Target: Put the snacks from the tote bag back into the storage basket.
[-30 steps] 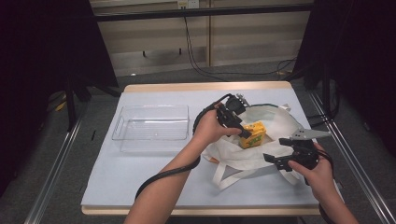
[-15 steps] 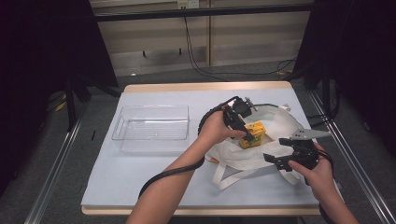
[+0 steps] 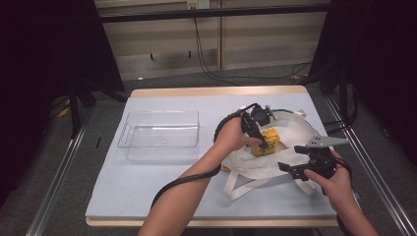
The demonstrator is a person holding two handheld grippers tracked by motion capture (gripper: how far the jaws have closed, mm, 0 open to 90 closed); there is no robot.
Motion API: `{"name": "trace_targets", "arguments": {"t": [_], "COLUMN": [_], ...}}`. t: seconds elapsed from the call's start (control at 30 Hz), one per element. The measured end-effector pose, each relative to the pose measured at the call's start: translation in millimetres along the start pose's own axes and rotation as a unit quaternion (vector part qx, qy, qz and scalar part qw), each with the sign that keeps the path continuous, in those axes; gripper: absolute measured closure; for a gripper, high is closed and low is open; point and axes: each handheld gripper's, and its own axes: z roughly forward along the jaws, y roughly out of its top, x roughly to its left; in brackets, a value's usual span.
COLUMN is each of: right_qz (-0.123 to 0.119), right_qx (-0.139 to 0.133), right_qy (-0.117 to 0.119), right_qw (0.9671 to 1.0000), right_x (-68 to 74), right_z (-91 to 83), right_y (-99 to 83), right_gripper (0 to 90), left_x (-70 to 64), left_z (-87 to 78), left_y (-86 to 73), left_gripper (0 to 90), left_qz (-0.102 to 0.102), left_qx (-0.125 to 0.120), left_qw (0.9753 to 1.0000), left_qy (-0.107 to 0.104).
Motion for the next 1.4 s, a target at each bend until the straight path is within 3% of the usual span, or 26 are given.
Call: {"name": "trace_targets", "arguments": {"t": [0.57,0.73,0.97,1.13,1.4], "right_qz": [0.0,-0.002,-0.004,-0.005,-0.007], "right_qx": [0.004,-0.001,-0.004,-0.005,-0.01], "right_qy": [0.0,0.005,0.008,0.011,0.015], "right_qw": [1.0,1.0,1.0,0.9999,0.9998], "right_x": [0.1,0.7,0.8,2.0,0.8], "right_z": [0.4,0.0,-0.3,0.5,0.1], "right_y": [-1.0,-0.3,0.1,0.3,0.7], "right_gripper": [8.1,7.6,5.9,5.1,4.3], "left_x": [2.5,4.7,6.1,7.0,10.4], "left_z": [-7.0,-17.2,-32.1,-40.4,-54.1], "left_y": [0.0,1.3,6.5,7.8,7.9], "left_gripper": [50.4,50.5,50.5,50.4,50.4], "left_qz": [-0.007,-0.015,0.0,0.028,0.046], "left_qx": [0.04,0.029,0.043,0.05,0.043], "left_qw": [0.9991,0.9995,0.999,0.9983,0.9979], "left_qy": [0.008,0.002,-0.013,-0.012,-0.019]}}
